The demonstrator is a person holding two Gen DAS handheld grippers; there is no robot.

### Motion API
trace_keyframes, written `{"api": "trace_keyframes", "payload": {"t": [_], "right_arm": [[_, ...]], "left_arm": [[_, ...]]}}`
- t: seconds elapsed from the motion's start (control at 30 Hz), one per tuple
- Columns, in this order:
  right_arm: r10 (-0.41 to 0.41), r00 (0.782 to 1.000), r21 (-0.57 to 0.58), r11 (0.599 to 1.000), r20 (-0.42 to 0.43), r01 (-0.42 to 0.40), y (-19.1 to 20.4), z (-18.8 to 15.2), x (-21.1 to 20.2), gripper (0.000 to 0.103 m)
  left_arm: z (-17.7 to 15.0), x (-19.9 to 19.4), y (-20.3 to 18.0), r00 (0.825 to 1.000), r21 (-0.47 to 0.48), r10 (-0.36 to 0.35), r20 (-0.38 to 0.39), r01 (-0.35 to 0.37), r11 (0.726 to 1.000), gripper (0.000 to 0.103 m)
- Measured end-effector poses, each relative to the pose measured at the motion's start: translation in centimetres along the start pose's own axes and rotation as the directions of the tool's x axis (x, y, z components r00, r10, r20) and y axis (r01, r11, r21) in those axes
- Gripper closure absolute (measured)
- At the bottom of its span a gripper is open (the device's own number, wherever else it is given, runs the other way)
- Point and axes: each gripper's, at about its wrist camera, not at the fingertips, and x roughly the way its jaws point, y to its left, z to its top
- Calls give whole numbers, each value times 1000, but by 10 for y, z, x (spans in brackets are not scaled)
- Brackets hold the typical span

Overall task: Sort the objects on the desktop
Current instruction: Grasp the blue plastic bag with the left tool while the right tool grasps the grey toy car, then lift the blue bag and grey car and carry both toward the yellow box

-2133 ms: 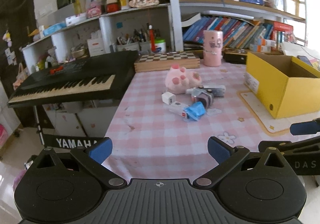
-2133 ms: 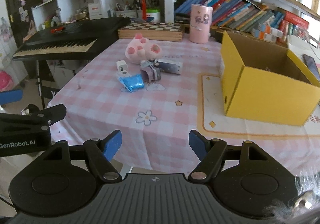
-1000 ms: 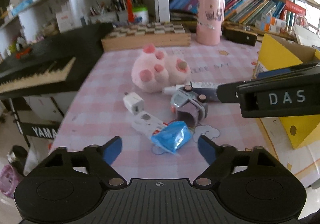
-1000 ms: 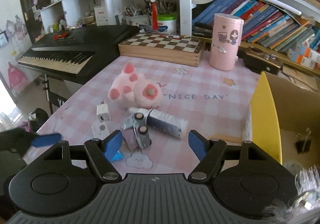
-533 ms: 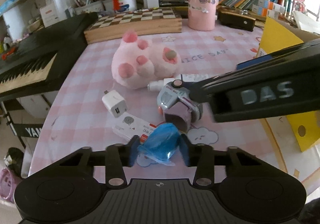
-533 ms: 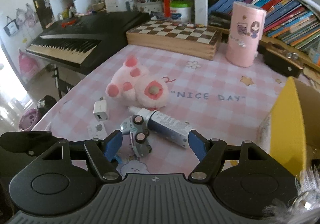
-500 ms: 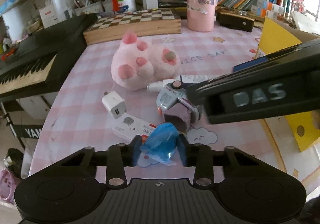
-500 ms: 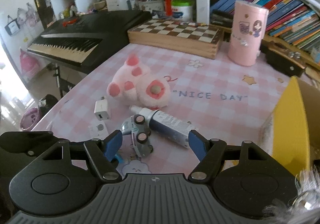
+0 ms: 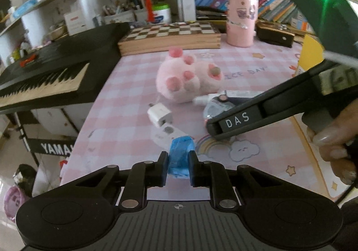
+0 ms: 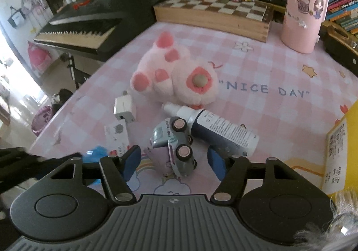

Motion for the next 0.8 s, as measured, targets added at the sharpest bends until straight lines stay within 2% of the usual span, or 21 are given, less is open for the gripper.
{"api": "trace_keyframes", "payload": {"t": [0.1,0.2,0.23,0.3,0.47,0.8], "right_arm": [[-20,1000,-52,998,-15,19,6,-1,10,45],[-38,999,-117,992,-14,36,11,-4,18,52],[-37,999,-146,989,-9,35,12,-5,19,59],[-32,999,-162,986,-1,31,13,-6,18,61],[-6,1000,-81,997,28,8,5,-6,-2,61],[-34,988,52,998,150,27,-8,-11,-70,61]], "left_arm": [[-2,-3,7,1000,-30,17,-4,-18,999,86],[-4,-4,14,1000,-68,24,-5,-24,997,86],[-4,-5,16,1000,-77,25,-5,-25,997,86],[-4,-6,20,1000,-94,22,-4,-22,995,86],[0,-13,24,1000,-114,4,15,-2,994,86],[15,-38,19,990,-105,-70,119,83,991,86]]}}
